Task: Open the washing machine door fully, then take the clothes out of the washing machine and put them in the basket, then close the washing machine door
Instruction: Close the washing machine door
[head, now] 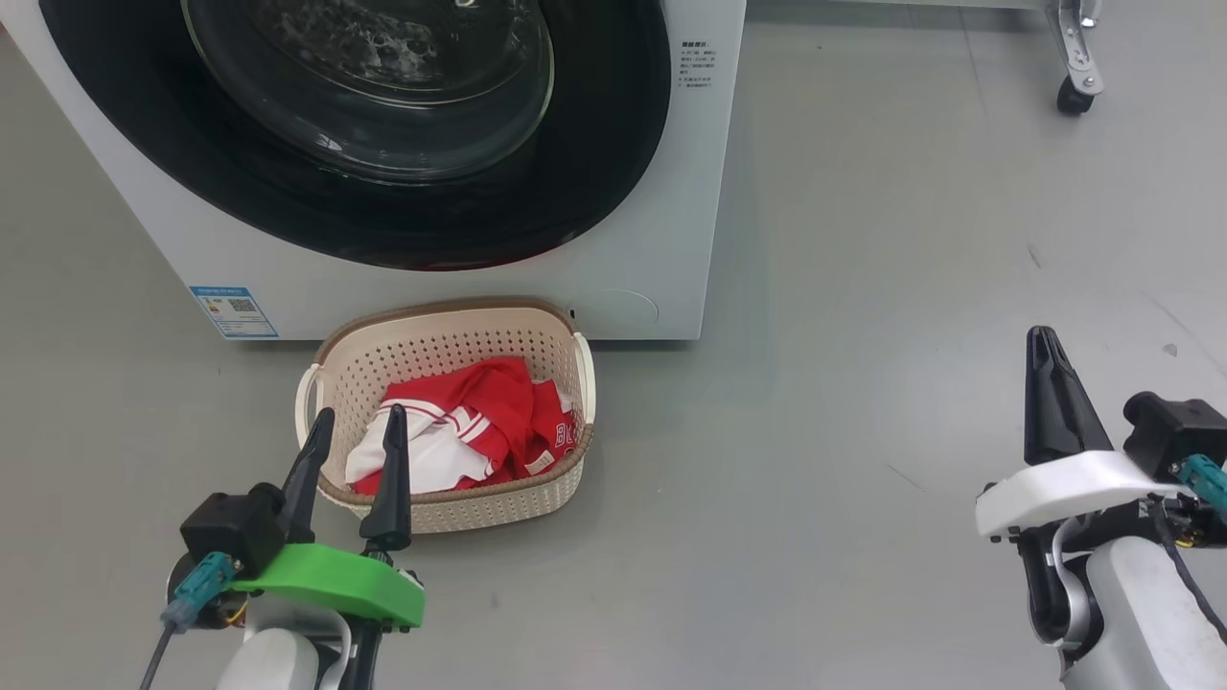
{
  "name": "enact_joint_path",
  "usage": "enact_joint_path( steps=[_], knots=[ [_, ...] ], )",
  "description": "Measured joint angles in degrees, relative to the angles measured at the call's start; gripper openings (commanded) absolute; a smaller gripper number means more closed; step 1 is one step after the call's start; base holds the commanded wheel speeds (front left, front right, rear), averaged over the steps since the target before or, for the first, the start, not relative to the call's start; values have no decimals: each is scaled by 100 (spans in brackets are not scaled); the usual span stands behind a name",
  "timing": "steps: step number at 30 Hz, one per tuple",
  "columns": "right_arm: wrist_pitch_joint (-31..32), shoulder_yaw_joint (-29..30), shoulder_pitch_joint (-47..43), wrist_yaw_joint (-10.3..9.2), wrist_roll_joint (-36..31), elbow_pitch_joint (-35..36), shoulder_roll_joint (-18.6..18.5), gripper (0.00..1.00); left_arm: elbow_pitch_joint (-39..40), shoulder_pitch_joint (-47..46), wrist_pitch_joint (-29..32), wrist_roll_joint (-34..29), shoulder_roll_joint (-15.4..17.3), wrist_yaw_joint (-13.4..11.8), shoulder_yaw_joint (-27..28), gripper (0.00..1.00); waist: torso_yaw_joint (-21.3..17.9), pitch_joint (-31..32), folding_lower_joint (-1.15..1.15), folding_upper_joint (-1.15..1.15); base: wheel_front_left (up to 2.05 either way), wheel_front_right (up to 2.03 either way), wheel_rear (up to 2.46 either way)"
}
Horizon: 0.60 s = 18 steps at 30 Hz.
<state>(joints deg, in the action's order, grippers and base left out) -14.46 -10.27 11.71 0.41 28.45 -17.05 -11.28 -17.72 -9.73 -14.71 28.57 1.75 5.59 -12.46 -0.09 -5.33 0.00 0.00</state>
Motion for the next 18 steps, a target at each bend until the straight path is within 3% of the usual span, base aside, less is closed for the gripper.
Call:
enact_joint_path(
  steps=[1, 2, 18],
  knots=[
    [0, 19, -74, -4, -22, 23, 1, 67, 1, 12, 0, 1, 0, 0, 3, 100, -11, 22, 0, 0, 0, 0, 0],
    [0, 38, -141, -8, -46, 54, 3, 100, 7, 32, 0, 1, 1, 1, 12, 100, -21, 44, 0, 0, 0, 0, 0],
    [0, 127, -647, -58, -417, 424, 118, 100, 174, 231, 0, -3, 13, 0, 165, 100, -123, 192, 0, 0, 0, 0, 0]
  ],
)
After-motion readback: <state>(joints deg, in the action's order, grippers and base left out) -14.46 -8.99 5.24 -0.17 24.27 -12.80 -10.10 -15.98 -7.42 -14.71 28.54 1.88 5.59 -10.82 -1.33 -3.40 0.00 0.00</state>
